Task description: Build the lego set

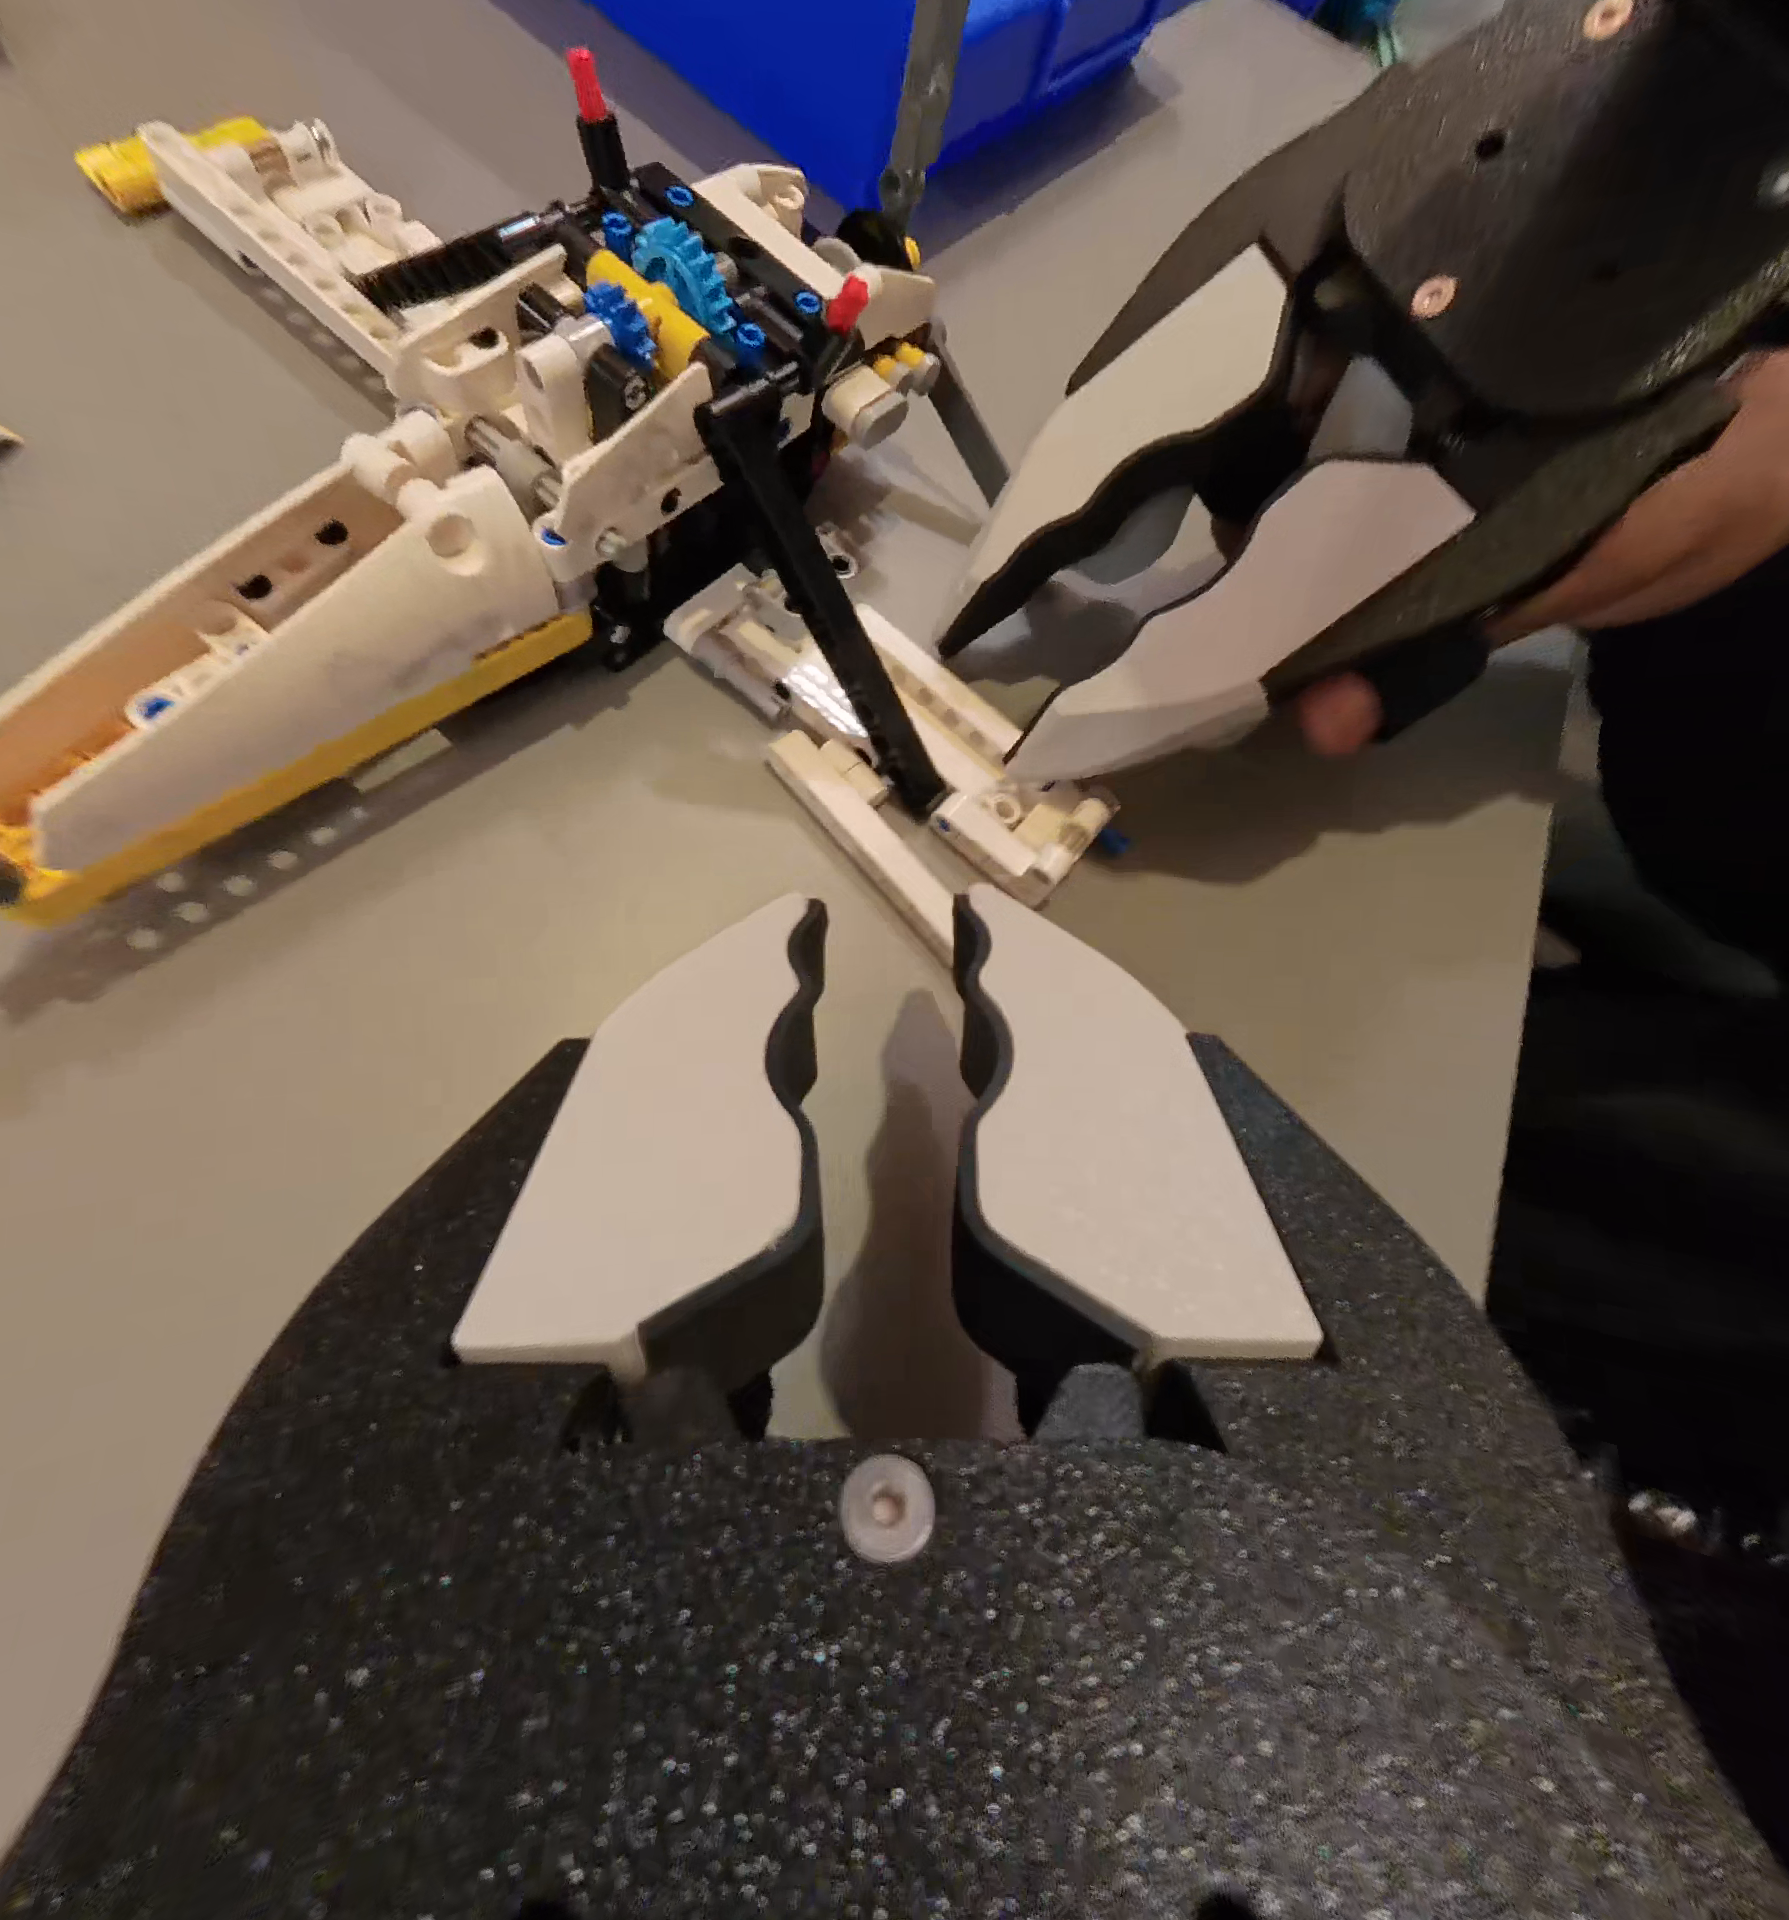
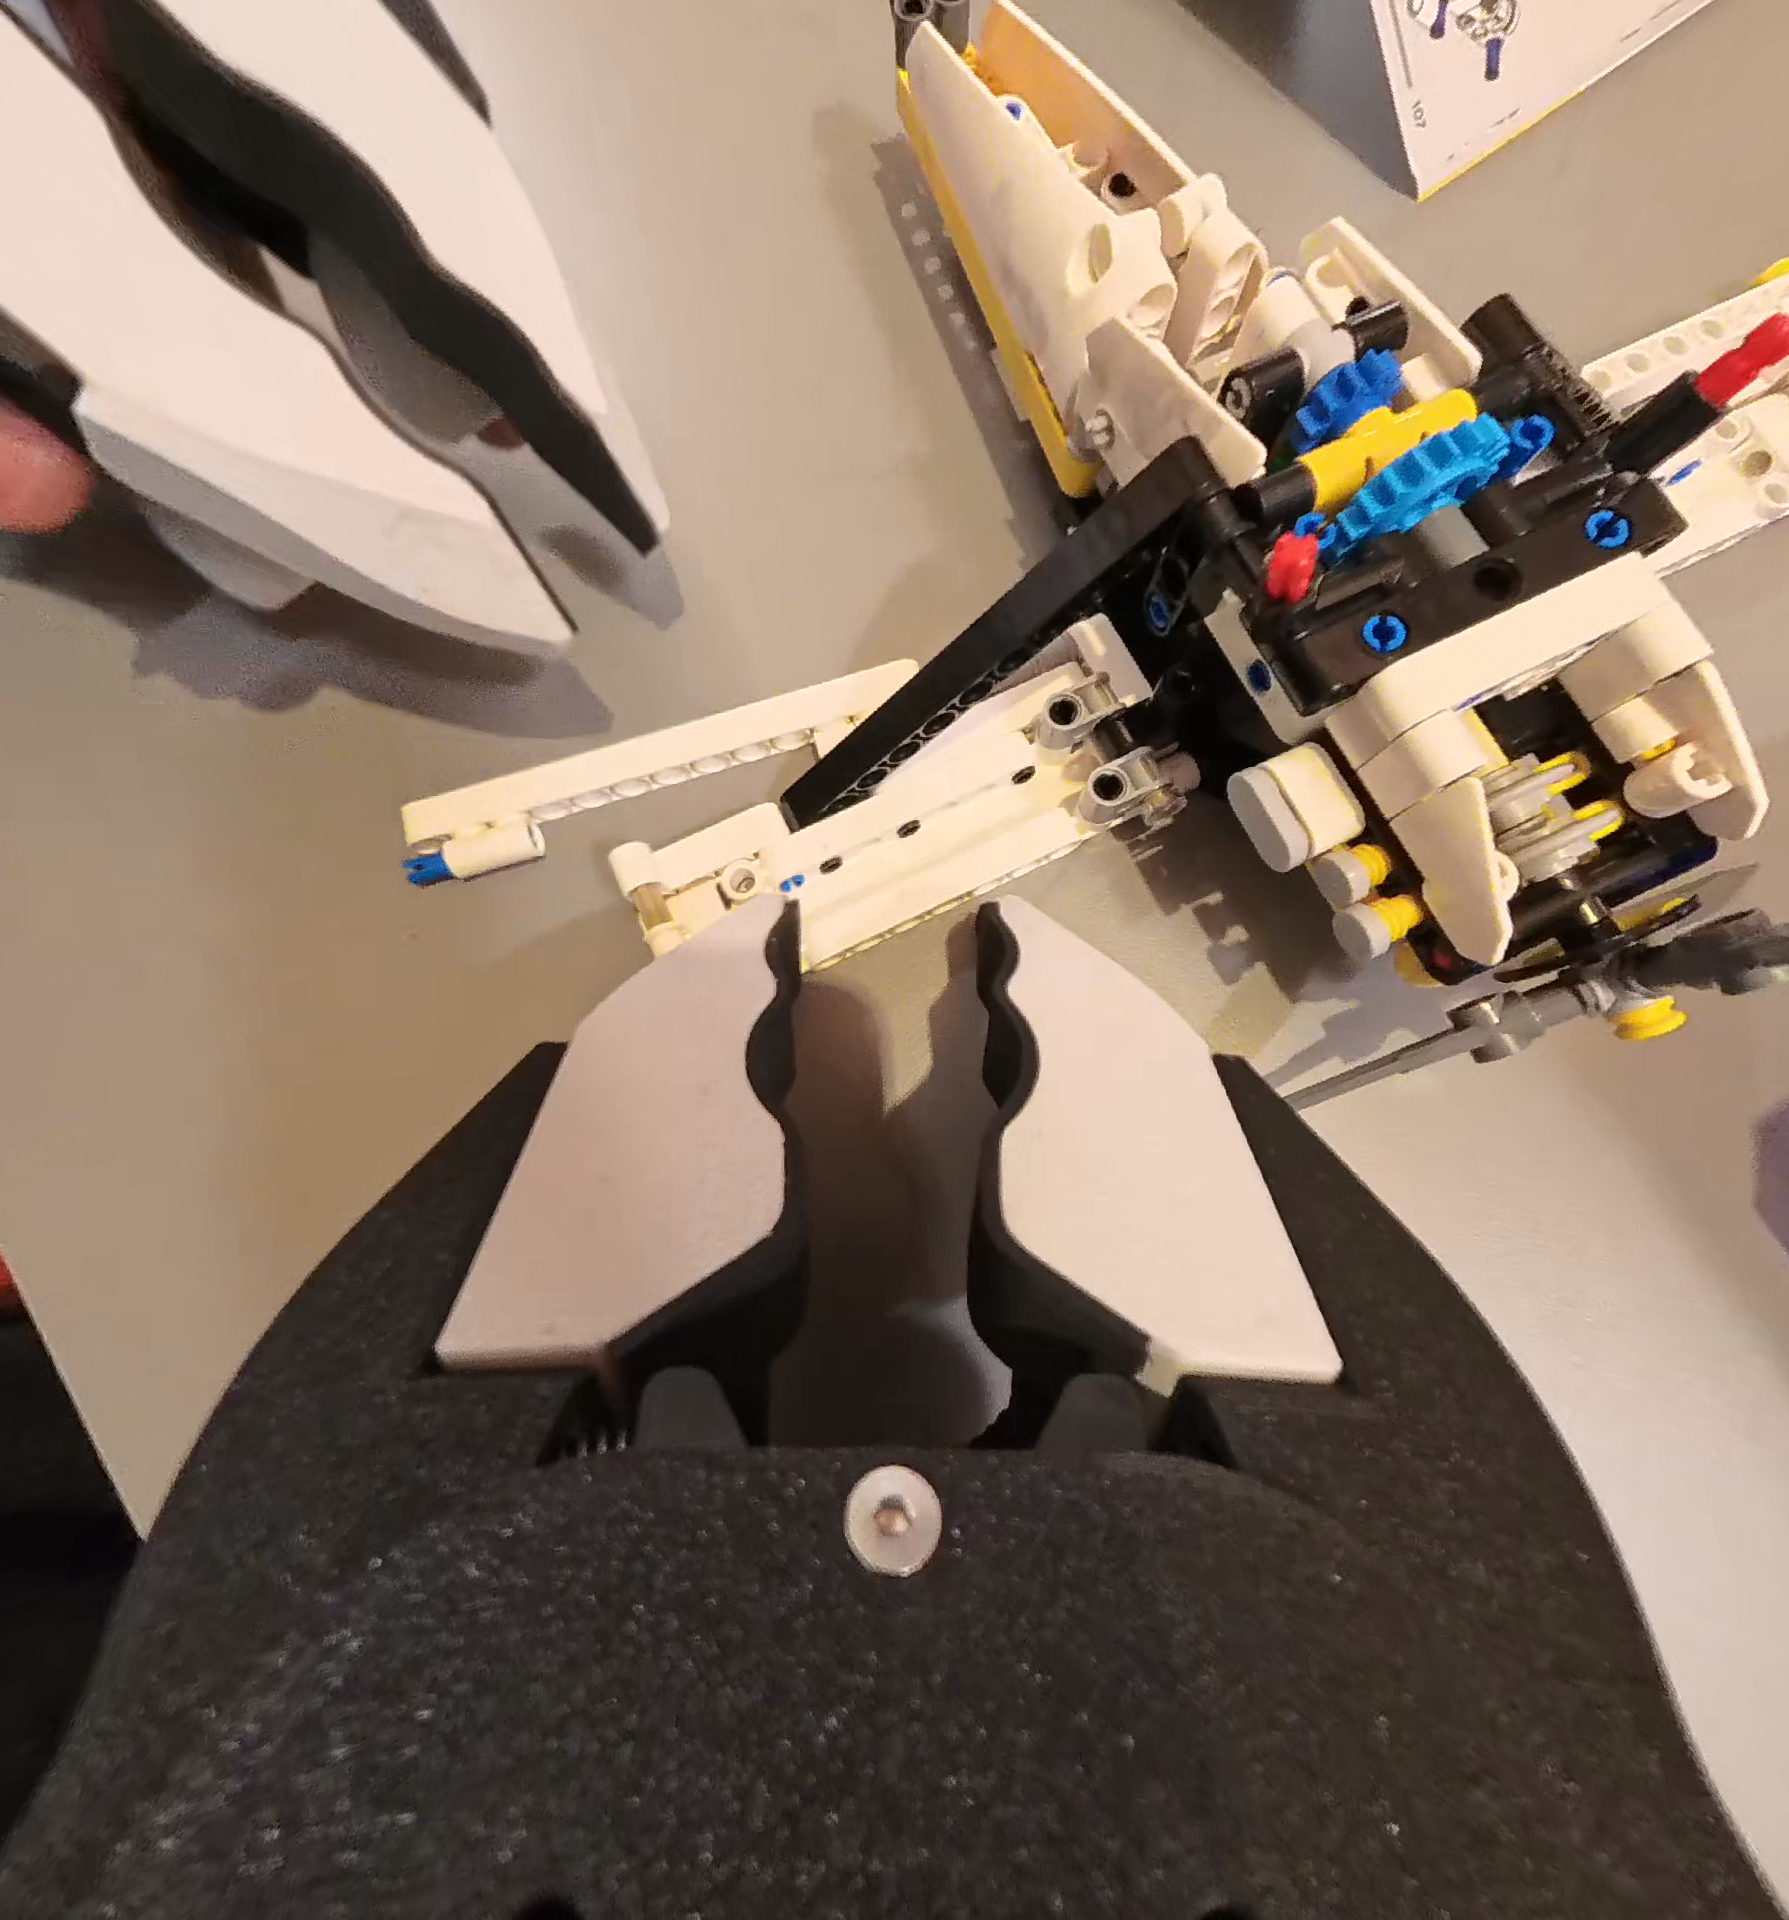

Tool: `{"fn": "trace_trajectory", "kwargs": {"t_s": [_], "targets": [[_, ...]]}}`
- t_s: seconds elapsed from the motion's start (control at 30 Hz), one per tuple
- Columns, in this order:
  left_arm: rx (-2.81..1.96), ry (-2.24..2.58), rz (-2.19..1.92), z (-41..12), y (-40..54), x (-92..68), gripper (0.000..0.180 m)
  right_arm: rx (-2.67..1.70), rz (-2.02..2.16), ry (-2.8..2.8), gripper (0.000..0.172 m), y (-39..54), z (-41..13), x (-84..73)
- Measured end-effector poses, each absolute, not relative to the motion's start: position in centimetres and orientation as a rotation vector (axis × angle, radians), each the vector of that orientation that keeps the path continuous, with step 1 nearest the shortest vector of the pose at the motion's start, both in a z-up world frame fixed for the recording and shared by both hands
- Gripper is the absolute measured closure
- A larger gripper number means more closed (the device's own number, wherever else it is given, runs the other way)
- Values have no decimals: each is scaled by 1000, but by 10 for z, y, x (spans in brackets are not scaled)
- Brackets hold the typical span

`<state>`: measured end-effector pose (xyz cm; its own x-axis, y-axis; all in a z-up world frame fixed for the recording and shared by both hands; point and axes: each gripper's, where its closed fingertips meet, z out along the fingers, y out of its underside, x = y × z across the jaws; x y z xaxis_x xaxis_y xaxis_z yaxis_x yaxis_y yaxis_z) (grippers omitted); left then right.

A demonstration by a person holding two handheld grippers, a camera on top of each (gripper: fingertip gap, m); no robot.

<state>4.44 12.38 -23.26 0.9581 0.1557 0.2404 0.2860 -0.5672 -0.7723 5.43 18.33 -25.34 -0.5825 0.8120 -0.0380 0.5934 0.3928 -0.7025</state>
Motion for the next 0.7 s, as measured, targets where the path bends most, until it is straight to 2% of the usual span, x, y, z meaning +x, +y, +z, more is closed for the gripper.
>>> {"fn": "trace_trajectory", "kwargs": {"t_s": [0.03, 0.27, 0.37, 0.53, 0.7], "targets": [[-2189, -283, -152, -232, 123, 39, 155, -1233, 985, -2342, 139, 183, -254, 54], [-2091, -51, 291, -207, 130, -39, 131, -1234, 1032, -2295, 137, 179, -246, 59], [-2121, 101, 342, -210, 141, -49, 121, -1210, 1053, -2268, 137, 181, -241, 58], [-2209, 146, 279, -222, 147, -61, 118, -1077, 1029, -2254, 136, 189, -210, 46], [-2066, 37, 142, -206, 139, -65, 118, -847, 856, -2382, 134, 180, -177, 10]]}}
